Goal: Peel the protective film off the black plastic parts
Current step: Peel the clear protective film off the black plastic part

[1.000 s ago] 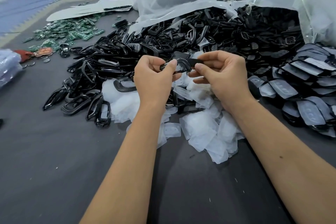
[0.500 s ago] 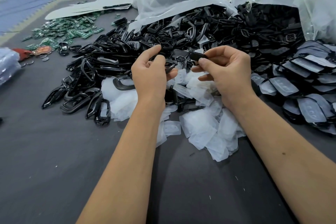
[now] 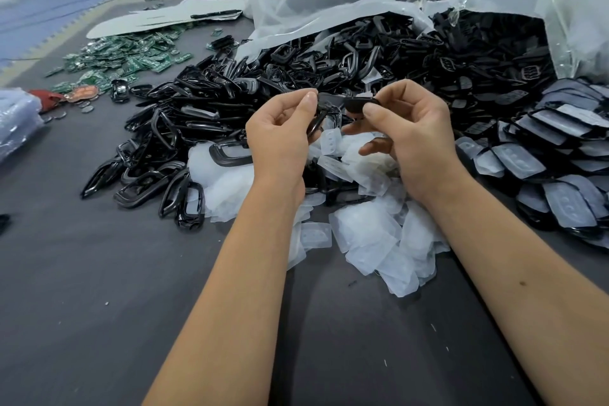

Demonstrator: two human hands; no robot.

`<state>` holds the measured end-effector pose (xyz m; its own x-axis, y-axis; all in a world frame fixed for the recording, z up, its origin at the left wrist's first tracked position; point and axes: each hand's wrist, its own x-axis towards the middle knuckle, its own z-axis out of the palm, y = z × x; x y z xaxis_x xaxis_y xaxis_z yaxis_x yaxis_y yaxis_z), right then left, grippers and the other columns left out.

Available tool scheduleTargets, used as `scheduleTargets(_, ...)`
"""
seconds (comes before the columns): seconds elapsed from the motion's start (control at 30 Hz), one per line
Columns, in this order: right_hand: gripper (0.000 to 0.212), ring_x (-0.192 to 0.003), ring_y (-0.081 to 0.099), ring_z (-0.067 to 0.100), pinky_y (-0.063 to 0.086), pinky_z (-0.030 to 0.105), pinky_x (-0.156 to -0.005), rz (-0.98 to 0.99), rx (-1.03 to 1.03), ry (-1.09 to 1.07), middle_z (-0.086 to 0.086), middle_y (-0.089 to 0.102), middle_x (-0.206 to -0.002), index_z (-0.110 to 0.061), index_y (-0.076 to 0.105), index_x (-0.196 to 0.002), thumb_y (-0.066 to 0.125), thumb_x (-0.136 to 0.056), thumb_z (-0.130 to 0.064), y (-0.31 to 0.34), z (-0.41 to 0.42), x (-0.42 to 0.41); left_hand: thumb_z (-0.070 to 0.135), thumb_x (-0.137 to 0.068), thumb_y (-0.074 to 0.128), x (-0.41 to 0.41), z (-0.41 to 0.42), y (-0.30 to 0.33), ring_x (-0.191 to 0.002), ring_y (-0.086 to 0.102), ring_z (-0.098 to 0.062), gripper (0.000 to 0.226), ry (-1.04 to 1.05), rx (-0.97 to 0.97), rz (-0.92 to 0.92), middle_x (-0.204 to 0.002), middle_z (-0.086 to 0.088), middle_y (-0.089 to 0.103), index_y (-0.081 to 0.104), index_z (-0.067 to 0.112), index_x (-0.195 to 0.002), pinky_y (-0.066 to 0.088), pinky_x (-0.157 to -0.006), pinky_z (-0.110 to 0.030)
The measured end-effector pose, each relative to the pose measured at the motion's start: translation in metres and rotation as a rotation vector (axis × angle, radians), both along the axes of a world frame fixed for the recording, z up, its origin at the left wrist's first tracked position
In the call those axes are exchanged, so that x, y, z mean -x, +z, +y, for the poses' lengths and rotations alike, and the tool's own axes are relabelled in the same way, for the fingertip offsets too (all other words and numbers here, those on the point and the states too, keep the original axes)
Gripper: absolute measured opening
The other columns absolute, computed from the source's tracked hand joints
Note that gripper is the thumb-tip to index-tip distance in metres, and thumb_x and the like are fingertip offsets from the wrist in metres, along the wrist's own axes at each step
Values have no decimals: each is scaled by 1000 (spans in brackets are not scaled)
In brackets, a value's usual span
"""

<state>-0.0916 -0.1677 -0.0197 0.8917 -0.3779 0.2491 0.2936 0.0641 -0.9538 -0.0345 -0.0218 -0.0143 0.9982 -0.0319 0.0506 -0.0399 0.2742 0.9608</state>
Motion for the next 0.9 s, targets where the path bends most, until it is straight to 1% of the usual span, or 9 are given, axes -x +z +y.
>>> scheduleTargets(0.13,7,-75,77,30,55,27,-49,33,-27,-31,18,78,-93,-1,64,-104,67,-98,-5,-1,-1,-3,9,-95,72,0,0,0,-65,65,-9,6,-40,-20,10,-71,2,71,76,11,-91,52,-59,-20)
scheduleTargets(0.2,3,-78,77,30,54,26,-49,35,-70,-30,16,78,-93,-3,65,-98,67,-98,-4,-1,-1,-4,8,-93,74,0,0,0,-68,65,-9,6,-42,-26,3,-72,2,73,77,13,-89,55,-64,-22)
scheduleTargets(0.3,13,-88,78,32,54,26,-50,32,-132,-29,17,73,-95,-9,64,-86,69,-95,-1,-2,-3,-5,5,-92,74,-1,2,0,-62,63,-8,8,-57,-1,24,-70,1,72,76,11,-88,53,-60,-21)
scheduleTargets(0.4,13,-93,78,33,54,25,-52,20,-147,-9,20,72,-98,-10,67,-84,73,-92,-1,-3,-5,-6,0,-92,72,-2,3,1,-62,64,-11,7,-74,69,64,-72,-3,71,74,7,-91,54,-61,-22)
scheduleTargets(0.5,9,-82,77,27,53,24,-52,24,-152,-7,11,76,-89,-9,71,-88,75,-91,-1,-4,-5,-7,-3,-95,67,-1,4,1,-71,71,-14,10,-109,127,86,-79,-6,75,72,4,-100,59,-71,-25)
scheduleTargets(0.6,7,-75,75,24,52,23,-52,30,-155,-4,13,77,-90,-8,72,-93,73,-92,-1,-4,-6,-7,-3,-100,60,-1,3,2,-78,73,-16,18,-156,147,95,-87,-8,77,72,2,-112,60,-75,-26)
scheduleTargets(0.67,7,-73,71,20,52,23,-52,30,-159,-3,12,76,-90,-7,74,-96,70,-95,-1,-4,-6,-7,-2,-102,57,0,3,2,-80,73,-16,20,-169,141,98,-92,-9,77,73,3,-113,60,-76,-25)
scheduleTargets(0.8,21,-79,61,17,53,22,-51,62,-90,-23,7,70,-90,-15,79,-101,61,-102,-5,-2,-6,-6,7,-101,62,0,5,1,-85,71,-19,17,-194,92,106,-102,-13,72,77,12,-106,57,-71,-24)
scheduleTargets(0.9,17,-57,61,12,49,20,-43,116,-2,2,4,73,-81,-16,79,-107,65,-101,-8,-1,-3,-3,12,-100,65,-1,5,0,-83,58,-19,15,-209,0,73,-98,-14,63,79,18,-101,53,-64,-23)
